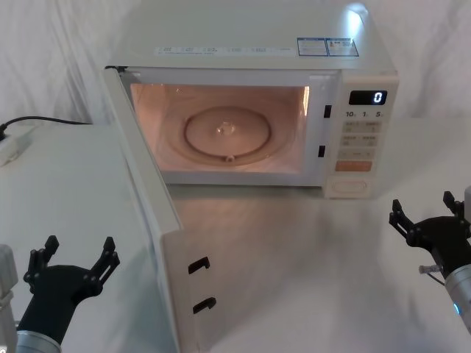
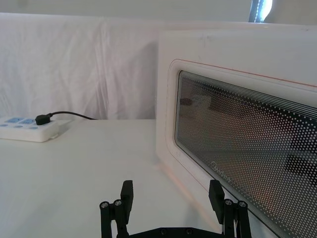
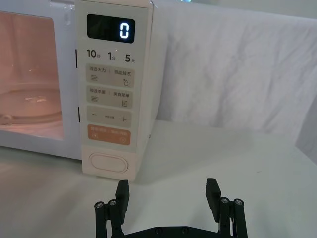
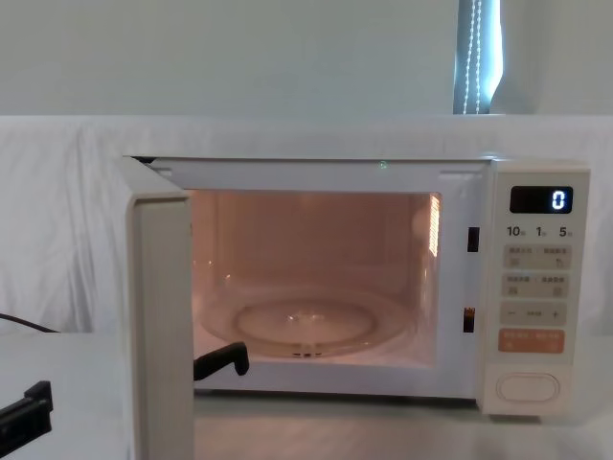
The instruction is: Press the button to open the microwave door with one hand; close the microwave door with the other hand.
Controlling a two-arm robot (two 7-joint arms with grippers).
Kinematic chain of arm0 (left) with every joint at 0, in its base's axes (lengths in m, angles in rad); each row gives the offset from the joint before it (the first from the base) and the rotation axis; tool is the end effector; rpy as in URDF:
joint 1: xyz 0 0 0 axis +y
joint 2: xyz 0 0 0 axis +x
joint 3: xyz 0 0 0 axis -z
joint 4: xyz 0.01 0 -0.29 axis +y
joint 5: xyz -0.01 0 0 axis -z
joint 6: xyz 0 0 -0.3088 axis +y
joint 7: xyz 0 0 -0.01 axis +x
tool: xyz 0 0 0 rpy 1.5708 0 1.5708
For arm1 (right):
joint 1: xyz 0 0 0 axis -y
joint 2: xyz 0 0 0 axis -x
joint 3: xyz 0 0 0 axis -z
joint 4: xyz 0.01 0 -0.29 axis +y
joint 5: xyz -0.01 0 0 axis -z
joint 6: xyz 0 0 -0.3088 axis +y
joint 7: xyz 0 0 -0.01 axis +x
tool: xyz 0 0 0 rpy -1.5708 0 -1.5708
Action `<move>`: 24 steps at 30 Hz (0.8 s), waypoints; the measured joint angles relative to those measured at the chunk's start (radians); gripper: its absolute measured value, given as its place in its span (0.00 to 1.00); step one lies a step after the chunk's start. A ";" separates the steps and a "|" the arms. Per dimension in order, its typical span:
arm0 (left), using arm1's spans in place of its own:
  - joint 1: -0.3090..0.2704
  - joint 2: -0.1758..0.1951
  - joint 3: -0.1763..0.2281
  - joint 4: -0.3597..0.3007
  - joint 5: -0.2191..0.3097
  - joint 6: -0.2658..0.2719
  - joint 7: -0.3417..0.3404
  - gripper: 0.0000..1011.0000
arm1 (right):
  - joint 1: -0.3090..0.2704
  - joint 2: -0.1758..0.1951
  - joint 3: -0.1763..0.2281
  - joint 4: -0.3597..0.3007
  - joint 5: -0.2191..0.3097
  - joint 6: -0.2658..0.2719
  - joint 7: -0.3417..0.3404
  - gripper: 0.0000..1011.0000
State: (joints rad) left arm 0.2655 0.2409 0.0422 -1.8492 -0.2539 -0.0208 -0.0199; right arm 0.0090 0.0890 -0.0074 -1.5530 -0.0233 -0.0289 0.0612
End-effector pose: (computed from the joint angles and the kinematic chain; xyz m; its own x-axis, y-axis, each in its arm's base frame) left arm 0.2529 0.0375 -0.2853 0.1245 0.9917 -0.0328 -0.9921 0.1240 -0.0176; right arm 0.3313 -0.0247 -0.3014 0.0679 -0.9913 0.1131 0.9975 0.0698 0.0124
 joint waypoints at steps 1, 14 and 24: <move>0.000 0.000 0.000 0.000 0.000 0.000 0.000 0.99 | 0.000 0.000 0.000 0.000 0.000 0.000 0.000 0.99; 0.000 0.000 0.000 0.000 0.000 0.000 0.000 0.99 | 0.000 0.000 0.000 0.000 0.000 0.000 0.000 0.99; 0.000 0.000 0.000 0.000 0.000 0.000 0.000 0.99 | 0.000 0.000 0.000 0.000 0.000 0.000 0.000 0.99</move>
State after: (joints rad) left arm 0.2655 0.2410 0.0422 -1.8492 -0.2539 -0.0208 -0.0199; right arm 0.0089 0.0890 -0.0074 -1.5529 -0.0233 -0.0289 0.0612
